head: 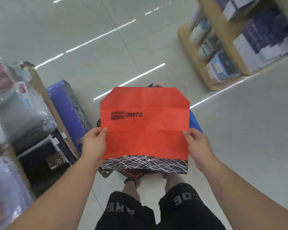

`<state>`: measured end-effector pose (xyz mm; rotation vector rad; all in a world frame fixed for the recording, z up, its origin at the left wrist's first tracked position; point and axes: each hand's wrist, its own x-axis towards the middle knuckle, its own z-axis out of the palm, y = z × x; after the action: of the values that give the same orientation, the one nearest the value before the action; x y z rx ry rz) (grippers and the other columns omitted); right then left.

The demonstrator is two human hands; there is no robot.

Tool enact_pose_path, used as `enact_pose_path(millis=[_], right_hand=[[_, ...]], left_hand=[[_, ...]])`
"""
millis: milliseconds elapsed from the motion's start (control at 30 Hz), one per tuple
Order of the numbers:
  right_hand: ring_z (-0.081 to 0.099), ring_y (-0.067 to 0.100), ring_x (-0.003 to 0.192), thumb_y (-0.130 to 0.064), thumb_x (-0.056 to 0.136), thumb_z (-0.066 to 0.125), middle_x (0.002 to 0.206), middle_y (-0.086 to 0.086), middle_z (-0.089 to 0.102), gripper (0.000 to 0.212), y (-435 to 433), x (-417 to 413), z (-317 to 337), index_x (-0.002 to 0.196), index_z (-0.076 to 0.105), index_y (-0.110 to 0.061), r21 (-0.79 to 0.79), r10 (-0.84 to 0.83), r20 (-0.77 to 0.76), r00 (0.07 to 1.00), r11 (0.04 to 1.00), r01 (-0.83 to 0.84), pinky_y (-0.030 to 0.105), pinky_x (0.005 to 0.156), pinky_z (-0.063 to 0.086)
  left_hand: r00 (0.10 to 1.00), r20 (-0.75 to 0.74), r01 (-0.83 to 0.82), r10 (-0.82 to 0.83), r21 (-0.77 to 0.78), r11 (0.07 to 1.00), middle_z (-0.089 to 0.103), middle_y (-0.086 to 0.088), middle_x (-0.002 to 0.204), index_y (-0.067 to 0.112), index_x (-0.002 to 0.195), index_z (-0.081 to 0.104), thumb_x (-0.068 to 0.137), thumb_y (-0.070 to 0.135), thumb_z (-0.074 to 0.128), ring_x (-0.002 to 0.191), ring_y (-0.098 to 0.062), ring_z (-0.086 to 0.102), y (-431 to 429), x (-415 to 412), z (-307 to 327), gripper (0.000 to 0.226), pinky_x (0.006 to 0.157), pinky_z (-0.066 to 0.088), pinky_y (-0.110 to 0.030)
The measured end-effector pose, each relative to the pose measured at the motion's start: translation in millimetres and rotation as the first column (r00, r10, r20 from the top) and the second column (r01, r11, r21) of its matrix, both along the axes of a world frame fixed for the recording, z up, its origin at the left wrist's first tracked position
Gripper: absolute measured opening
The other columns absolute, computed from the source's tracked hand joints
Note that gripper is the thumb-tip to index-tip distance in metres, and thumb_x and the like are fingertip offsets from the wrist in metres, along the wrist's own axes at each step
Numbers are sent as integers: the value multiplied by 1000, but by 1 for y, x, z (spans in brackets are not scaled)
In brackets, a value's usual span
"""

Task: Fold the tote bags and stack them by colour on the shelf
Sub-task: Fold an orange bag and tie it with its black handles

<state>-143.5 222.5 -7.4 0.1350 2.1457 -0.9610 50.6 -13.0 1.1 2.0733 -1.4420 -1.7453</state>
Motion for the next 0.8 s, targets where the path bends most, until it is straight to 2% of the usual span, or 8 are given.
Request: enact_pose_path(millis=[167, 233, 300, 433, 533, 633, 700, 800], right_hand=[[60, 19, 84, -25, 103, 56, 96, 14, 72, 24, 21, 5, 105, 94, 69, -7, -185, -74, 30, 997, 980, 78, 39, 78, 46], [59, 18, 83, -25, 103, 56, 88, 8, 70, 26, 28, 5, 139, 92, 67, -4, -254, -45, 40, 998, 966, 54, 40, 78, 45], [59, 15, 79, -23, 103, 56, 83, 4, 68, 26, 30, 2, 166, 92, 67, -3, -327, 4, 28, 1000, 945, 6, 37, 78, 45], [66, 10, 77, -15, 104, 52, 85, 3, 75, 23, 12, -9, 214, 98, 70, -1, -473, 92, 22, 996, 878, -70, 25, 71, 52], [67, 7, 73, -15, 104, 53, 84, 1, 76, 21, -4, -23, 244, 97, 70, -7, -550, 150, 13, 989, 827, -118, 25, 69, 51], [68, 8, 81, -19, 103, 56, 94, 6, 76, 15, -13, -31, 268, 99, 70, -13, -607, 234, -85, 968, 759, -237, 29, 74, 50], [68, 8, 81, -16, 100, 61, 91, 4, 74, 11, -17, -25, 284, 109, 63, -21, -640, 269, -148, 952, 708, -299, 29, 72, 51], [70, 11, 88, -11, 94, 70, 92, 2, 71, 48, -20, 1, 308, 131, 50, -35, -660, 374, -241, 895, 613, -434, 28, 73, 56]], left_hand=[[988, -127, -94, 93, 0, 996, 66, -3, 73, 23, 77, 70, 95, 38, 64, 75, -25, 60, 1, 33, 108, 24, 74, 55, -56], [979, -183, -98, 92, -28, 995, 63, -3, 70, 19, 81, 69, 94, 37, 64, 72, -23, 58, 8, 43, 149, 23, 66, 56, -45], [967, -227, -142, 119, -89, 986, 57, 2, 57, 13, 83, 65, 100, 24, 59, 53, -13, 54, 16, 52, 183, 21, 46, 45, -19], [935, -291, -264, 200, -197, 944, 56, 7, 50, 9, 81, 61, 102, 12, 56, 39, -3, 48, 37, 60, 235, 22, 36, 34, -10], [891, -343, -397, 298, -269, 878, 63, 1, 65, 10, 84, 65, 102, 14, 57, 55, -7, 58, 61, 64, 261, 20, 48, 44, -17], [864, -375, -475, 335, -391, 788, 69, 0, 78, 12, 107, 64, 99, 13, 61, 73, -21, 61, 95, 72, 291, 8, 59, 50, -28], [855, -388, -501, 343, -451, 739, 70, 3, 91, 26, 125, 52, 96, 9, 66, 68, -15, 65, 122, 85, 310, 36, 54, 54, -30], [925, -260, -380, 277, -604, 701, 66, 10, 120, 40, 131, 51, 86, 11, 78, 104, -13, 67, 159, 122, 324, 60, 84, 59, -46]])
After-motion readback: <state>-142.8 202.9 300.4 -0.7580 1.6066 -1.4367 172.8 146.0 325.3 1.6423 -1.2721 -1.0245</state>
